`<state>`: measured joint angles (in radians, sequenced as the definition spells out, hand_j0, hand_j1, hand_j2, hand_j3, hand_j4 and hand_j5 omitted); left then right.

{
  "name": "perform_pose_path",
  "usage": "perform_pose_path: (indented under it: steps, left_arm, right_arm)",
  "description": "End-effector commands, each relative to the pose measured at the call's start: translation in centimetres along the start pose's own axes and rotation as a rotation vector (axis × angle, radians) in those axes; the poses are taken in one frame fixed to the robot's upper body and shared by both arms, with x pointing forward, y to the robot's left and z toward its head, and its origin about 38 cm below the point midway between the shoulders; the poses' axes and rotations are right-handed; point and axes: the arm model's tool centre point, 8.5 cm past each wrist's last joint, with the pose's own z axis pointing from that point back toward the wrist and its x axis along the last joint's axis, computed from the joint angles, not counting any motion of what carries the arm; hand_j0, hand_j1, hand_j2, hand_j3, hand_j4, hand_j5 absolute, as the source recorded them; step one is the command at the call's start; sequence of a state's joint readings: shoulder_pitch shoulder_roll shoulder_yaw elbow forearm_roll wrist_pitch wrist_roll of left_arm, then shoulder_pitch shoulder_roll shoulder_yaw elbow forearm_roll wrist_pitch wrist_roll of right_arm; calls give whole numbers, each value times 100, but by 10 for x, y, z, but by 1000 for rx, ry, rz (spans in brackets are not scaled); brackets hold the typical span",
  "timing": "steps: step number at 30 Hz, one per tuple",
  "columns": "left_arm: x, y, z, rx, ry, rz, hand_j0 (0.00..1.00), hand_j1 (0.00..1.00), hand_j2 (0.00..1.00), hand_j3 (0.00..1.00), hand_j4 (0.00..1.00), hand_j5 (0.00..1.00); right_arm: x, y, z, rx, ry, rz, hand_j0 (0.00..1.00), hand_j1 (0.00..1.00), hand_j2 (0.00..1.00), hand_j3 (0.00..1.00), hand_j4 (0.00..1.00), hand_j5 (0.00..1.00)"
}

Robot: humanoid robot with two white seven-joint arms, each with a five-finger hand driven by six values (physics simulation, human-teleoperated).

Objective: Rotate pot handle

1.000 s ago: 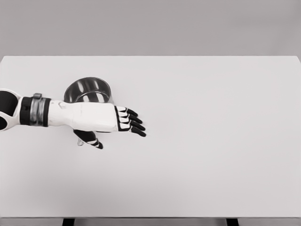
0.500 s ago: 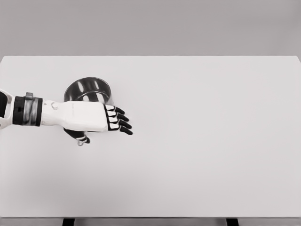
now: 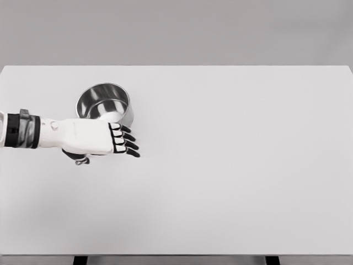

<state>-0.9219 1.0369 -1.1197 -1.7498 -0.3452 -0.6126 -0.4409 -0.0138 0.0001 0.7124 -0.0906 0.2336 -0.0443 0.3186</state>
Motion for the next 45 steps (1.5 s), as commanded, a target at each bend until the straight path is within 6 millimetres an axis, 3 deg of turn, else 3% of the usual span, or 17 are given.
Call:
perform_pose_path:
  steps: [1, 18, 26, 33, 45]
  left_arm:
    - [-3, -4, 7, -14, 22, 3, 100, 100, 100, 100, 100, 100]
    - [-48, -21, 38, -42, 186, 57, 100, 100, 100, 100, 100, 100]
    - [-58, -24, 46, -44, 222, 72, 100, 100, 100, 100, 100, 100]
    - [-64, -12, 53, -16, 248, 56, 100, 100, 100, 100, 100, 100]
    - [-73, -23, 60, -29, 282, 87, 100, 100, 100, 100, 100, 100]
  right_arm:
    - [0, 0, 0, 0, 0, -1, 100, 100, 100, 100, 100, 100]
    - [0, 0, 0, 1, 0, 1, 100, 100, 100, 100, 100, 100]
    - [0, 0, 0, 1, 0, 1, 100, 100, 100, 100, 100, 100]
    - [0, 0, 0, 0, 0, -1, 100, 100, 100, 100, 100, 100]
    - [0, 0, 0, 0, 0, -1, 100, 100, 100, 100, 100, 100]
